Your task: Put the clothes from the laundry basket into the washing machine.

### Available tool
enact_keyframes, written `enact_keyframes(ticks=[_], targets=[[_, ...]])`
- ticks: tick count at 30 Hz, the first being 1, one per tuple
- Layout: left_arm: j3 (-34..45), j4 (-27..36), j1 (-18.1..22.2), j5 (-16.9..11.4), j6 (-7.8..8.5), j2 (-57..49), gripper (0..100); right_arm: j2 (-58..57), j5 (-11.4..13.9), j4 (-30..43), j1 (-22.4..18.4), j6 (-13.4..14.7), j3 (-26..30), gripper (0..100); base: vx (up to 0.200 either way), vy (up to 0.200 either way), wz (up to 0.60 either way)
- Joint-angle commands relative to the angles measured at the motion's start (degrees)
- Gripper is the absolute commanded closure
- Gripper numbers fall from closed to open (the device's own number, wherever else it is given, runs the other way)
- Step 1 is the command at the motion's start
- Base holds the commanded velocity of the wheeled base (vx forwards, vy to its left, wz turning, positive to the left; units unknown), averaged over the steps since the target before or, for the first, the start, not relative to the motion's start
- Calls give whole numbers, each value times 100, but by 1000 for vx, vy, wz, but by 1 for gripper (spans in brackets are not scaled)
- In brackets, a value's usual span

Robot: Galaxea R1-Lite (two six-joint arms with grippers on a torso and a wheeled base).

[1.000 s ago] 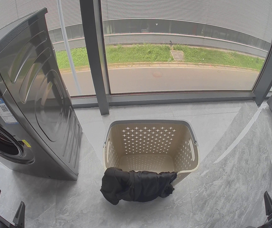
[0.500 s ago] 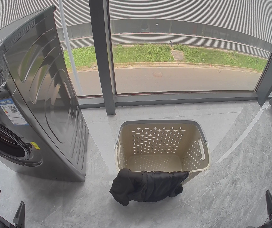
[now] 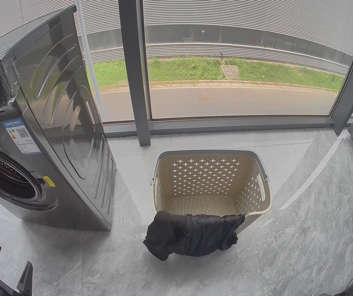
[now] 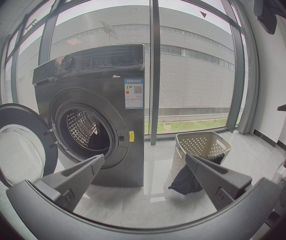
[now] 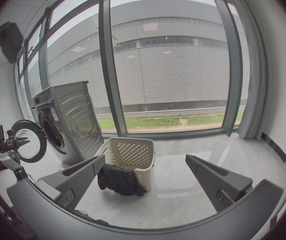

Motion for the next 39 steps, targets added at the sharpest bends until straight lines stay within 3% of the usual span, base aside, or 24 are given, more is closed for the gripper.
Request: enact_keyframes(ticks=[1,3,6,14,18,24,32,39], targets=[[101,1,1,5,7,-84,0,3099,537,-947,669,381,-452,0,0,0,0],[101,1,1,5,-2,-75,0,3670,537,-1360,792,408,-479,0,0,0,0],[101,1,1,5,-2,-75,0,4944,494,-2441,1285,417,-496,0,0,0,0],[101,1,1,5,-2,-84,0,6711,441,-3434,2058,425,-821,0,0,0,0],[101,1,1,5,-2,-84,0,7186,256,-3619,2181,434,-1032,0,0,0,0],[101,1,1,-4,-11,-75,0,8267,177,-3918,2436,830,-1357,0,0,0,0],[101,1,1,-4,-20,-75,0,9312,-236,-4384,2498,918,-1507,0,0,0,0],[101,1,1,-13,-11,-75,0,9822,-368,-4480,2533,926,-1621,0,0,0,0]])
